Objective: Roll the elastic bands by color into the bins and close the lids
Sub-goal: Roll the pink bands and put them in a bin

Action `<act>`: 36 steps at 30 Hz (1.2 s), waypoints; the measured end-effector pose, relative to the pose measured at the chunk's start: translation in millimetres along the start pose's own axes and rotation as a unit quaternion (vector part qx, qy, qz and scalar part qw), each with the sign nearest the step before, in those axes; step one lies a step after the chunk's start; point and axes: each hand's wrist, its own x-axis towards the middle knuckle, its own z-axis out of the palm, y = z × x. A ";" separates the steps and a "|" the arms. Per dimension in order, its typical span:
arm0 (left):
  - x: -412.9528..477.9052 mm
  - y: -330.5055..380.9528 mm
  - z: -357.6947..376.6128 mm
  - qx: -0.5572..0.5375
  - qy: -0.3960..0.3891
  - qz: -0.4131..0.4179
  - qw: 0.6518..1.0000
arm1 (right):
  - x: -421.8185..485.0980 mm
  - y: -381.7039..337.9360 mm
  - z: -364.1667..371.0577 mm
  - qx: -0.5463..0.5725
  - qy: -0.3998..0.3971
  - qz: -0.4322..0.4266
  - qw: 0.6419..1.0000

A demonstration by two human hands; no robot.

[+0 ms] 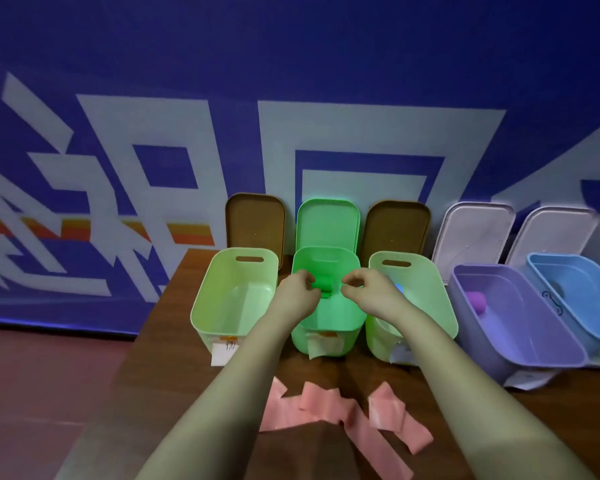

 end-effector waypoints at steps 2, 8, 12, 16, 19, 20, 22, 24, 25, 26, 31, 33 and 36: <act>-12.8 -7.1 2.4 0.026 -0.005 0.012 1.000 | -11.4 3.3 4.1 -0.036 -0.027 -0.011 0.999; -33.0 -32.8 17.3 0.089 -0.038 0.009 0.995 | -27.6 15.2 26.1 -0.125 -0.140 -0.023 0.982; -37.9 -54.7 32.6 0.118 -0.084 -0.012 0.989 | -28.8 29.8 47.3 -0.130 -0.198 -0.028 0.971; -35.5 -82.1 52.3 0.124 -0.113 -0.013 0.986 | -25.2 52.7 68.5 -0.163 -0.256 -0.069 0.950; -33.0 -102.0 69.8 0.103 -0.126 -0.010 0.987 | -22.3 70.6 84.8 -0.182 -0.288 -0.097 0.935; -32.1 -108.0 74.8 0.094 -0.137 -0.009 0.986 | -21.2 75.2 90.4 -0.190 -0.299 -0.105 0.929; -30.7 -119.5 83.2 0.095 -0.169 0.002 0.981 | -20.8 83.7 100.7 -0.199 -0.316 -0.111 0.921; -27.8 -129.7 88.7 0.129 -0.201 0.024 0.971 | -20.2 93.1 109.5 -0.213 -0.314 -0.121 0.917; -26.8 -133.2 90.8 0.147 -0.212 0.031 0.966 | -18.9 98.0 112.8 -0.225 -0.307 -0.130 0.915; -26.2 -138.0 94.1 0.162 -0.219 0.037 0.961 | -18.2 102.9 116.0 -0.234 -0.300 -0.137 0.915; -26.8 -150.1 107.5 0.224 -0.220 0.074 0.946 | -15.2 120.1 130.8 -0.255 -0.284 -0.170 0.908; -28.9 -152.3 111.9 0.243 -0.205 0.090 0.944 | -18.8 123.1 136.4 -0.268 -0.275 -0.176 0.906; -39.2 -151.4 118.3 0.291 -0.155 0.126 0.936 | -29.1 126.8 144.1 -0.267 -0.222 -0.205 0.915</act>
